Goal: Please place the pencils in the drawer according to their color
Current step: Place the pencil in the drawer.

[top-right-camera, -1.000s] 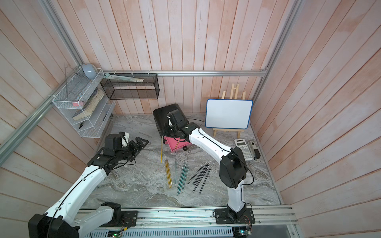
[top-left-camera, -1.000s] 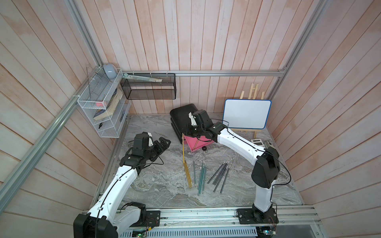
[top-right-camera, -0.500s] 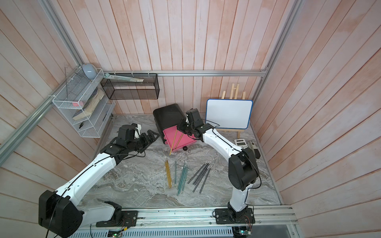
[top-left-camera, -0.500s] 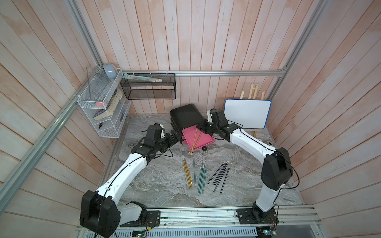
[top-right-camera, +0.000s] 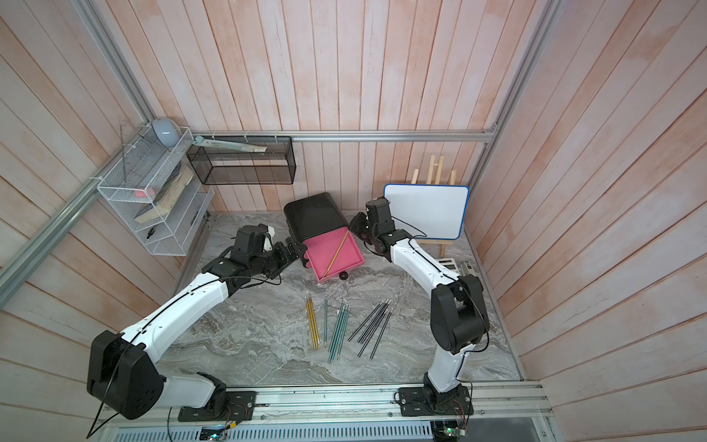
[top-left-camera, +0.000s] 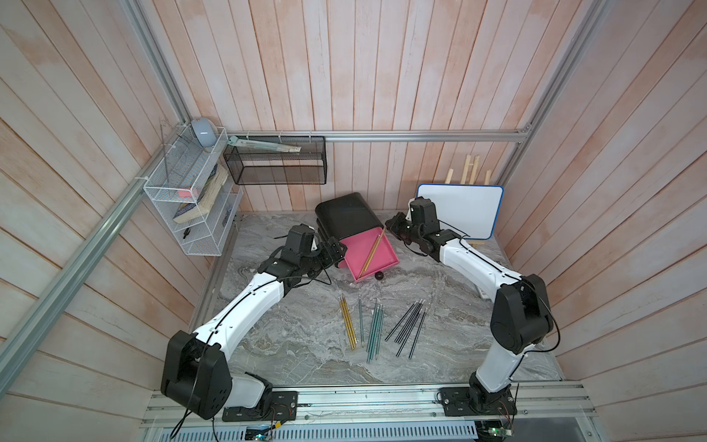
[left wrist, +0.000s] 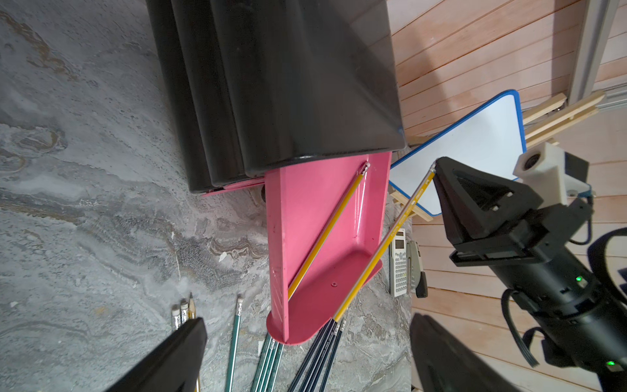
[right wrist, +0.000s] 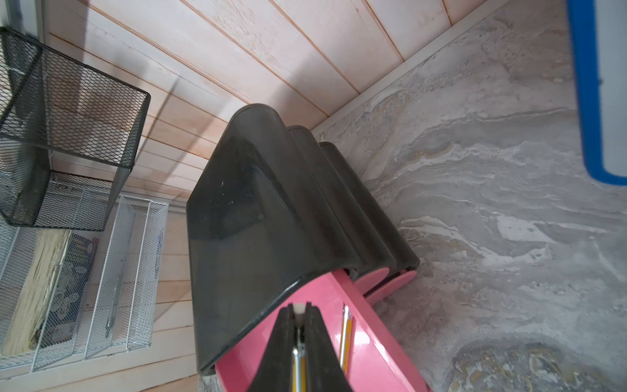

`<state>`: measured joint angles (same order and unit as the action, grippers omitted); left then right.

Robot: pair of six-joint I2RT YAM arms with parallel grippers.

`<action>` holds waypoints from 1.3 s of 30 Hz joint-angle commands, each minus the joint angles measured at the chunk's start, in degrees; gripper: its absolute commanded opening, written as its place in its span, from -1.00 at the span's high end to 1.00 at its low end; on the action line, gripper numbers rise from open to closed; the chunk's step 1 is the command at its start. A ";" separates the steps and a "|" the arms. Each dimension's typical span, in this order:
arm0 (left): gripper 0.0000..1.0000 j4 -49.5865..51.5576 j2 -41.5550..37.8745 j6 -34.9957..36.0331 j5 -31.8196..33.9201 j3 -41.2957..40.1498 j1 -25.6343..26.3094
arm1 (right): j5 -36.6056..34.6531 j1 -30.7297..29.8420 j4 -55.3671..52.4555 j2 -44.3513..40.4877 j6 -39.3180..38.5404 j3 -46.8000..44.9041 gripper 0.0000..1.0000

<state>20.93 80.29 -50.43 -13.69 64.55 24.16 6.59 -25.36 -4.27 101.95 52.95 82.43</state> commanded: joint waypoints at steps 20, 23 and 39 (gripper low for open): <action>-0.99 -2.11 0.06 0.16 0.75 0.65 0.80 | -4.28 -4.36 4.20 4.19 -1.93 -1.04 1.00; -0.99 -2.46 -0.31 0.16 0.73 0.07 0.80 | -4.51 -5.35 3.81 4.31 -2.13 -1.55 1.00; -0.99 -1.53 -3.39 2.70 1.52 -1.94 0.71 | -6.03 -6.70 -1.25 -0.25 -3.26 -0.90 0.34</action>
<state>19.64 79.11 -49.52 -13.02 63.53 24.56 1.56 -31.29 -3.11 104.75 50.85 81.25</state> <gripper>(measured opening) 0.995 0.330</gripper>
